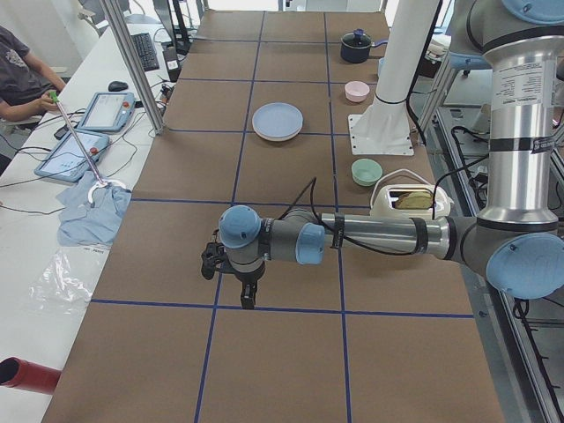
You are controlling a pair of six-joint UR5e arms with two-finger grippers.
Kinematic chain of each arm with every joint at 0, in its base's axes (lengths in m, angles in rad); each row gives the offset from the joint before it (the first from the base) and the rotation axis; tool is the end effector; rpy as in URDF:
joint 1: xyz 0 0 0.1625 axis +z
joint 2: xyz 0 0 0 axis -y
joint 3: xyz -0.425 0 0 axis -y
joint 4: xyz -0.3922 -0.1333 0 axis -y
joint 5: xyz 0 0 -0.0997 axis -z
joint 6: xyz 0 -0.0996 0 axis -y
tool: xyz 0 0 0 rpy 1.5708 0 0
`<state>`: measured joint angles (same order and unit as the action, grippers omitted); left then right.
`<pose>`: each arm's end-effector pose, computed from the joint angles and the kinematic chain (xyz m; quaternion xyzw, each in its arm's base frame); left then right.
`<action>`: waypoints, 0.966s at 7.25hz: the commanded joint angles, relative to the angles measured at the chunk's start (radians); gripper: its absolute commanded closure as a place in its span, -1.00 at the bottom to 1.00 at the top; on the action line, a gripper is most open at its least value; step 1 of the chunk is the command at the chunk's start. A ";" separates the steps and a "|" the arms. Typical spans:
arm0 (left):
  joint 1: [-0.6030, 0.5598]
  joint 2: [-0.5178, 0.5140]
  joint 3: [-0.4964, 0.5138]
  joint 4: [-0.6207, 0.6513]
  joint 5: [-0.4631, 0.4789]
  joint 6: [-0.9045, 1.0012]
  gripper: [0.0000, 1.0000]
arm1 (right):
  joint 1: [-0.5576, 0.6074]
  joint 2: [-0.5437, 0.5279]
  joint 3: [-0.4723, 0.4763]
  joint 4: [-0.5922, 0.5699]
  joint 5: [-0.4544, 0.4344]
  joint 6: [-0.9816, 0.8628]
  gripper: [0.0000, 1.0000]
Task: Stack three plates with pink and blue
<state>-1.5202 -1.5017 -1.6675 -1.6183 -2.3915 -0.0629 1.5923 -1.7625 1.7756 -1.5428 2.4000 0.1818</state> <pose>-0.0367 -0.4697 0.6359 0.0118 0.4000 0.0093 0.9164 0.0687 -0.4122 0.6377 -0.0135 -0.4030 0.0846 0.9112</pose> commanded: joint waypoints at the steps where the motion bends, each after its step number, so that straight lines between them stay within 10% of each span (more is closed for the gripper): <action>1: 0.000 0.000 0.000 0.000 0.000 0.000 -1.00 | 0.000 0.000 0.001 -0.003 -0.002 0.022 -1.00; 7: 0.000 0.002 0.000 0.000 0.000 0.000 -1.00 | 0.000 -0.002 -0.007 -0.006 -0.004 0.064 -1.00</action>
<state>-1.5202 -1.5004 -1.6675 -1.6183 -2.3915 -0.0629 1.5923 -1.7632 1.7727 -1.5492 2.3961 0.2443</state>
